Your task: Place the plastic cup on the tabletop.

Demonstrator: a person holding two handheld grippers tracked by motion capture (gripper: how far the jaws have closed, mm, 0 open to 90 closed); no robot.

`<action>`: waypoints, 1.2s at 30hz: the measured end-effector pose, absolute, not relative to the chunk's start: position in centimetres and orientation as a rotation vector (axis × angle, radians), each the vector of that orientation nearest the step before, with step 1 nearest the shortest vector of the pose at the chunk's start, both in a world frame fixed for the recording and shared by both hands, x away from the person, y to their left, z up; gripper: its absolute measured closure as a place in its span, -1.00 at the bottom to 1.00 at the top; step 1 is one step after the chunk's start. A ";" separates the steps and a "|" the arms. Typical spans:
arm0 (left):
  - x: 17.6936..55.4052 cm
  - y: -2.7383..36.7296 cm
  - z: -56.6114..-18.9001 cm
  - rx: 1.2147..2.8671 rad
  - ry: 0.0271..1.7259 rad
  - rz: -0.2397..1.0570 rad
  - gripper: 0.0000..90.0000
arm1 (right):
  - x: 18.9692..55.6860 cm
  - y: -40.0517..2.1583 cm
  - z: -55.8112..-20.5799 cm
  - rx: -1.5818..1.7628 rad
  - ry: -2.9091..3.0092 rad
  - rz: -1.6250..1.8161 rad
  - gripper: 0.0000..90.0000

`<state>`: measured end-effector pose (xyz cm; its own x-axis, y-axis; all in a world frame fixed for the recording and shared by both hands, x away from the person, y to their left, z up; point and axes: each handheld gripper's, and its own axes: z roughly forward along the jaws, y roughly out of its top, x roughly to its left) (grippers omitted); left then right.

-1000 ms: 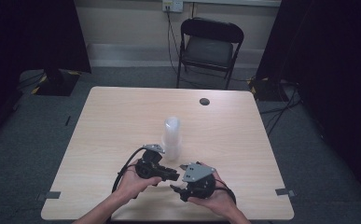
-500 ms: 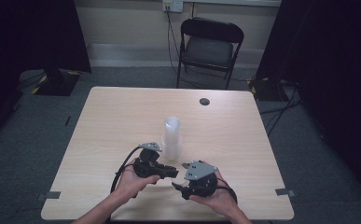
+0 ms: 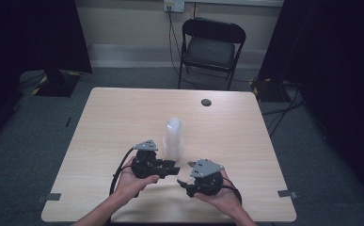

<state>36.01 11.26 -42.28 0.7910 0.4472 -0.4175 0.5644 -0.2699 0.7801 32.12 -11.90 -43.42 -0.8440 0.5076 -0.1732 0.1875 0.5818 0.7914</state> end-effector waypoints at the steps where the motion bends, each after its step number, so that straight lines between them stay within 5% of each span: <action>1: 36.0 11.3 -42.3 1.909 0.767 -0.137 0.34 | 32.2 -12.0 -43.4 0.570 2.432 1.154 -0.32; 22: 36.2 12.1 -41.8 1.931 0.874 0.081 -0.45 | 33.3 -13.9 -42.8 0.734 2.361 1.203 -0.32; 36: 35.8 14.3 -42.4 1.934 0.923 0.162 -0.62 | 34.1 -15.2 -42.1 0.841 2.307 1.259 -0.33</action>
